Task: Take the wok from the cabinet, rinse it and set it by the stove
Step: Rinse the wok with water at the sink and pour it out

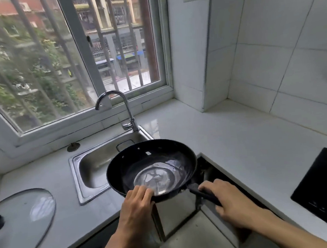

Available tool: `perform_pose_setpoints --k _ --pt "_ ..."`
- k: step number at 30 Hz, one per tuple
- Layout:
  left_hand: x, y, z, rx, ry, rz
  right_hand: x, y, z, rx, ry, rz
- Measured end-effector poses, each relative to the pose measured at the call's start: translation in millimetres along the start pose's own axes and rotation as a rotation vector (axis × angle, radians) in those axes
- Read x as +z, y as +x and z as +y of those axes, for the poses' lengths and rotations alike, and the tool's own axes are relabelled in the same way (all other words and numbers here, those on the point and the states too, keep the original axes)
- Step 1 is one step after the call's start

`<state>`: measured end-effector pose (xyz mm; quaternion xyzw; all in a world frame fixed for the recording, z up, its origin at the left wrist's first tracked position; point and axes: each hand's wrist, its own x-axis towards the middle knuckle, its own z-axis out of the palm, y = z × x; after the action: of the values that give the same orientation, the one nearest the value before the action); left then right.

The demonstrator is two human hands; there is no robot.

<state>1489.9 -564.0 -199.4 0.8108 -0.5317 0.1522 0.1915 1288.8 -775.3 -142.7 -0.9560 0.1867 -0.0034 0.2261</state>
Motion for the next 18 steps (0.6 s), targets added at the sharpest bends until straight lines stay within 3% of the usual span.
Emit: perform_pose_setpoints --k 7,18 --pt "3 21 -96 -0.065 0.048 0.004 19 105 -35 -0.046 -0.01 -0.043" --pt "12 33 -173 -0.239 0.088 -0.025 39 230 -57 -0.18 0.027 -0.176"
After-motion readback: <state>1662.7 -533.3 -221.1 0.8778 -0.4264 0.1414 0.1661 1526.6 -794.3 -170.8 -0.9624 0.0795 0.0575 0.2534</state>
